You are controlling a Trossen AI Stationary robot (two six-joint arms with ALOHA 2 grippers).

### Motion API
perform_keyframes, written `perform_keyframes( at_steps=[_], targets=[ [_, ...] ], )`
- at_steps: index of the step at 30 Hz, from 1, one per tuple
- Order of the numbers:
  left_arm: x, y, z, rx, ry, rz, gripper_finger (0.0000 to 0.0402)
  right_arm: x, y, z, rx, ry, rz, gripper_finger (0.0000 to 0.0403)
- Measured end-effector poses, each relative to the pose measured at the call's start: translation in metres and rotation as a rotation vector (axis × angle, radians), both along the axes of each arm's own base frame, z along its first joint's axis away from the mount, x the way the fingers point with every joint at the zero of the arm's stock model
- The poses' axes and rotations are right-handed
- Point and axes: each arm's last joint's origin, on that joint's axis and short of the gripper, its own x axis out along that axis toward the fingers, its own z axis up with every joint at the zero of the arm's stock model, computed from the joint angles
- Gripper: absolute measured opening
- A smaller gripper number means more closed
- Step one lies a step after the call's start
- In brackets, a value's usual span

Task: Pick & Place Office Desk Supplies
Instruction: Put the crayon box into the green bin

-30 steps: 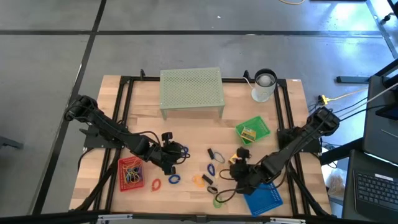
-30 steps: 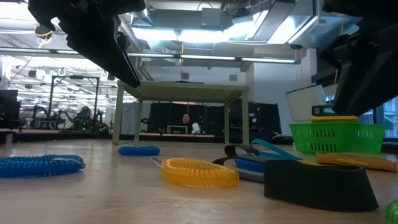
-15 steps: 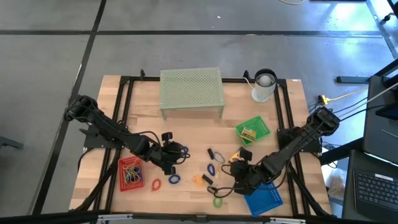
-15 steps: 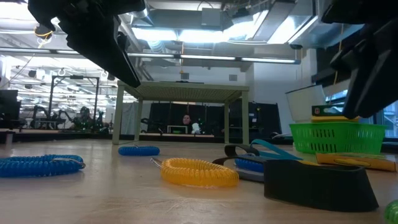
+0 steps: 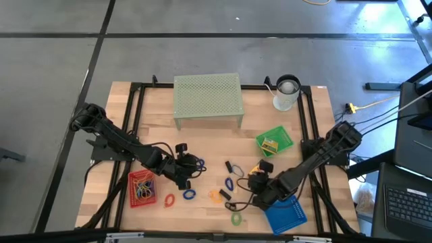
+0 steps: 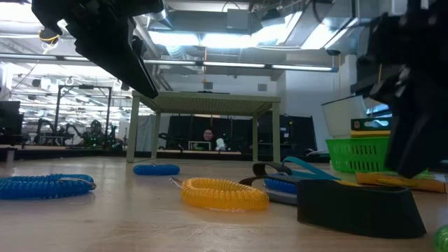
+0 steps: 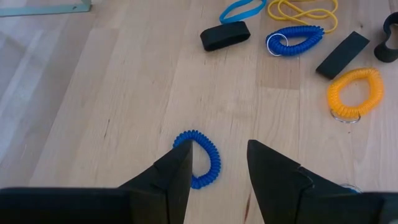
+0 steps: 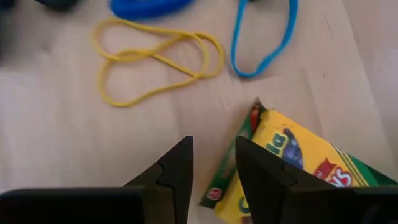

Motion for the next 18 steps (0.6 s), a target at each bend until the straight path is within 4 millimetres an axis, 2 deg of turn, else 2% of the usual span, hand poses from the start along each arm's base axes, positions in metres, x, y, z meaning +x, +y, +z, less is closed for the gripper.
perform_keyframes(
  at_steps=[18],
  targets=[
    [0.0000,0.0000,0.0000,0.000,0.000,0.000,0.0148,-0.0016,-0.0061,-0.0026,-0.014,0.047,-0.045,0.0118]
  ],
)
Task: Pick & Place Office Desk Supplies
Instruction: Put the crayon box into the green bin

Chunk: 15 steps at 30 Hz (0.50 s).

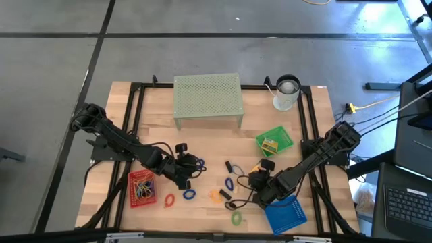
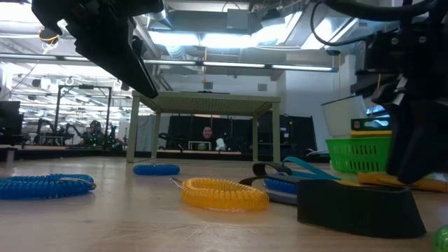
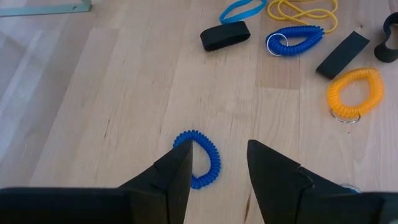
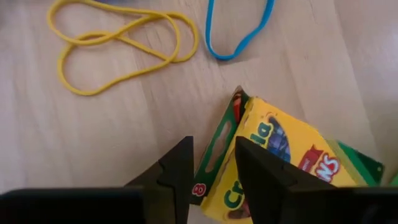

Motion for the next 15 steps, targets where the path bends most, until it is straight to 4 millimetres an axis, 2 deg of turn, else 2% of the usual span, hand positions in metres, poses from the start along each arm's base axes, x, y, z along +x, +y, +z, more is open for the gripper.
perform_keyframes(
  at_steps=[6,15],
  targets=[
    [0.000,0.000,0.000,0.000,0.000,0.000,0.0148,0.000,0.001,-0.003,0.017,0.018,-0.005,0.0090],
    [0.000,0.000,0.000,0.000,0.000,0.000,0.0148,0.002,0.003,-0.011,0.025,0.029,-0.036,0.0015]
  ],
)
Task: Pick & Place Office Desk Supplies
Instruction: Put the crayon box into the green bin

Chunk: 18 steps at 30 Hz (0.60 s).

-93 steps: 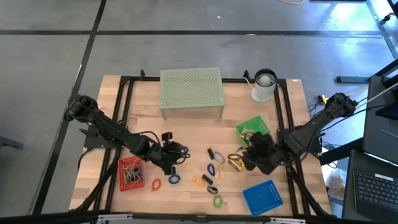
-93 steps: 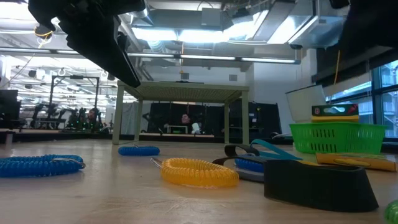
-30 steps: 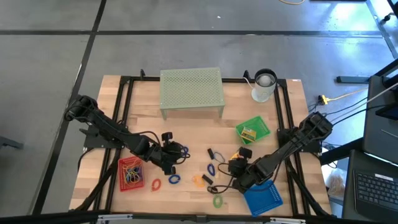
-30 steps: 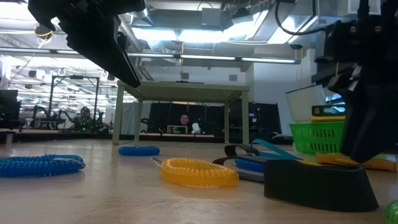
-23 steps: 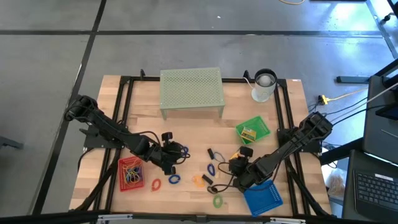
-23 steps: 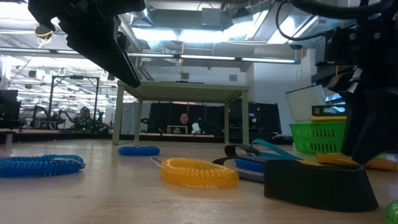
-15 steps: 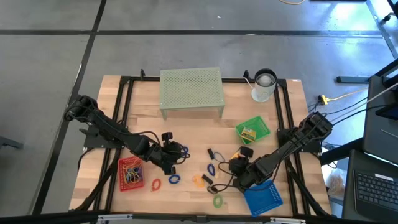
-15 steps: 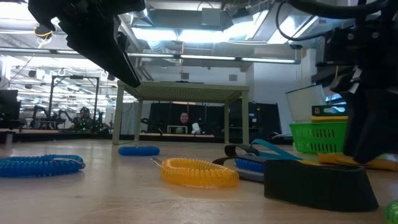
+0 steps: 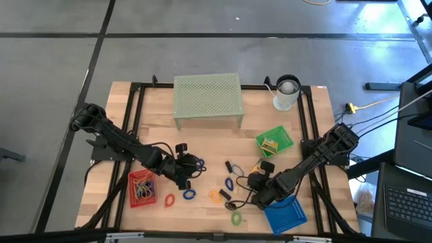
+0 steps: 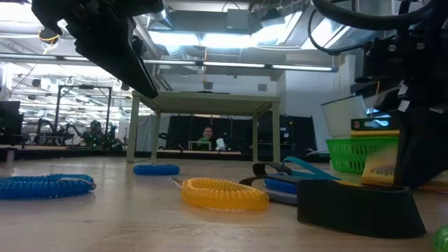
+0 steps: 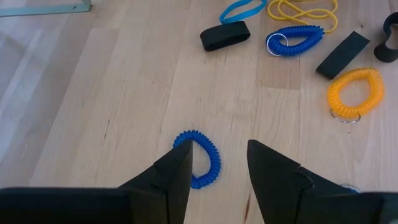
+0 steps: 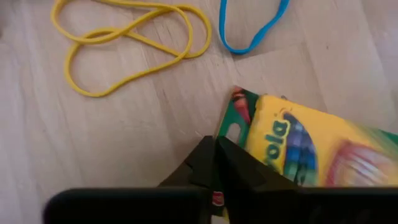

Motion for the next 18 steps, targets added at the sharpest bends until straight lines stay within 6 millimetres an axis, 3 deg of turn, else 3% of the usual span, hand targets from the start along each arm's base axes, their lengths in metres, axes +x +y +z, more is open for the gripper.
perform_keyframes(
  at_steps=[10,18],
  targets=[
    [0.000,0.000,0.000,0.000,0.000,0.000,0.0148,-0.001,0.000,0.002,0.019,-0.006,-0.024,0.0003],
    [0.000,0.000,0.000,0.000,0.000,0.000,0.0148,0.003,0.002,0.017,0.025,-0.030,-0.021,0.0001]
  ],
)
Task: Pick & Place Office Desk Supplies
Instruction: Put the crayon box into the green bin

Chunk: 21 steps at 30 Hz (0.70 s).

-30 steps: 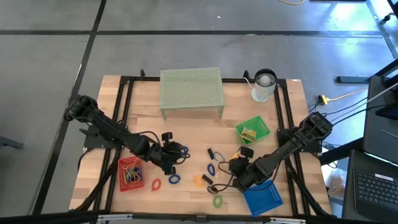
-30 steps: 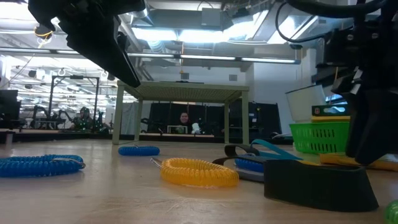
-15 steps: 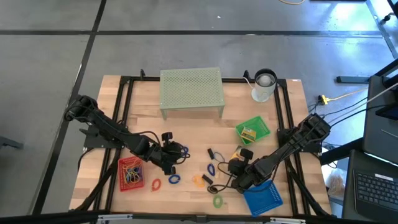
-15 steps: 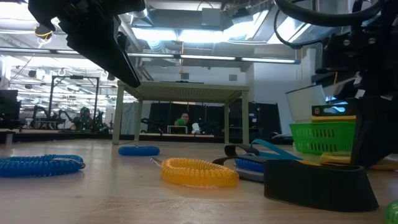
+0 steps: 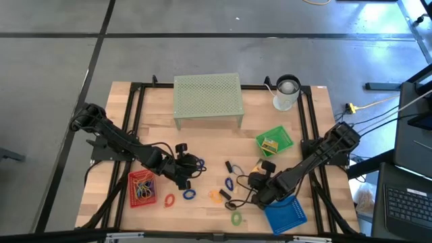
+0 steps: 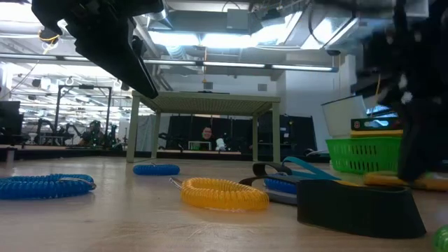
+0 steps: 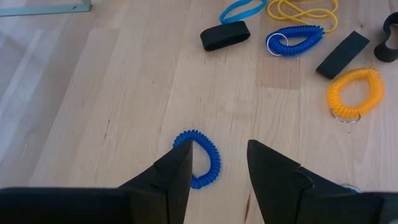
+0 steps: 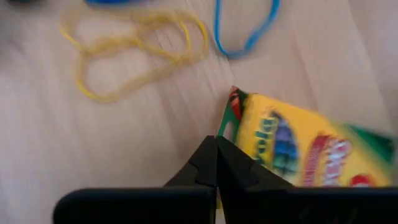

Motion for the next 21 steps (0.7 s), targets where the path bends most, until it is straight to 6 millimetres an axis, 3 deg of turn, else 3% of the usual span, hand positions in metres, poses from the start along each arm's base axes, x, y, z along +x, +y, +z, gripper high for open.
perform_keyframes(
  at_steps=[14,21],
  targets=[
    [0.000,0.000,0.000,0.000,0.000,0.000,0.0148,0.017,0.011,0.039,-0.095,-0.061,0.064,0.0000],
    [0.000,0.000,0.000,0.000,0.000,0.000,0.0148,0.017,0.010,0.044,-0.108,-0.050,0.058,0.0000]
  ],
)
